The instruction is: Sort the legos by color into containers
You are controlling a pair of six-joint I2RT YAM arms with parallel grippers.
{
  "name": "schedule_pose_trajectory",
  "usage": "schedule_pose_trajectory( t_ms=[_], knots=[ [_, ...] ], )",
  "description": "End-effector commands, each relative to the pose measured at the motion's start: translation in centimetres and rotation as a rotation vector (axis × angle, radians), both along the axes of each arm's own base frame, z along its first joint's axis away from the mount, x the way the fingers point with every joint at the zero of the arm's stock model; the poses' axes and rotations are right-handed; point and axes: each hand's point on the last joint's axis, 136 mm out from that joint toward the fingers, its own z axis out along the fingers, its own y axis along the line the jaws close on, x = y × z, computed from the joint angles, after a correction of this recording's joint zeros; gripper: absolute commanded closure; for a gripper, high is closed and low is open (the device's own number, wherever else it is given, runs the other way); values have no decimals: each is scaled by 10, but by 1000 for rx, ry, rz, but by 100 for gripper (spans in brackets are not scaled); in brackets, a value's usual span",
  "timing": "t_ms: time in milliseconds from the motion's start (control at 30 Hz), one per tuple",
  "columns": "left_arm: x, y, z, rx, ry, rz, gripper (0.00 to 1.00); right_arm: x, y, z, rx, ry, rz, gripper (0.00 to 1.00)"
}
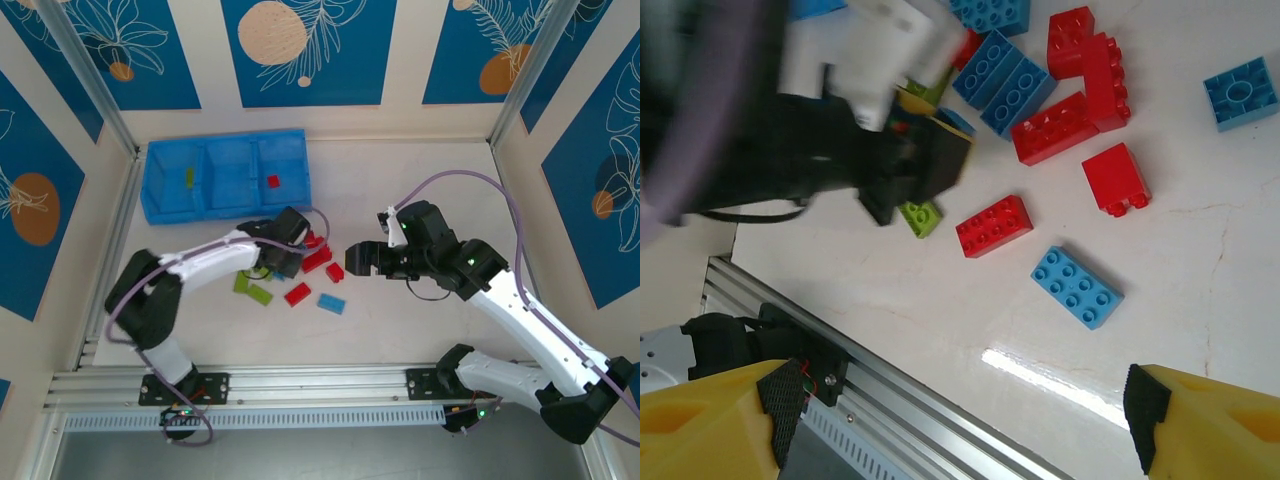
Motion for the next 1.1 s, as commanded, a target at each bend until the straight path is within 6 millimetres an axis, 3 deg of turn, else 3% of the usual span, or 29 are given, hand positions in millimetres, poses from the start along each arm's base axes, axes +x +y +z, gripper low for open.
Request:
schedule_pose_trajectory(
  t_ms=[0, 133, 233, 333, 467, 567, 667, 767, 867, 933, 1067],
  knots=[
    [39, 32, 71, -37, -183, 96, 73, 0, 0, 7, 32, -13, -14, 14],
    [109, 89, 93, -48, -267, 266, 75, -1, 2, 5, 50, -4, -14, 14],
    [163, 125, 94, -47, -282, 378, 78, -3, 4, 4, 58, 8, -7, 14],
    [206, 146, 91, -36, -278, 447, 79, -6, 2, 3, 54, 11, -8, 14],
    [240, 166, 72, -17, -206, 512, 73, -10, -3, 1, 52, 12, -26, 14],
    [248, 170, 73, -42, -182, 525, 55, -14, -7, 1, 51, 10, -34, 14],
    [239, 162, 94, -104, -196, 501, 49, -13, -12, -2, 34, 7, -49, 14],
    [210, 146, 130, -208, -221, 460, 49, -7, -13, -8, 9, -2, -68, 15],
    [160, 124, 151, -360, -214, 401, 49, 6, -10, -19, -54, -29, -66, 15],
    [116, 107, 168, -434, -245, 335, 49, 22, -9, -28, -127, -68, -63, 15],
    [31, 76, 184, -429, -280, 148, 49, 54, 7, -48, -236, -97, -5, 15]
  ],
)
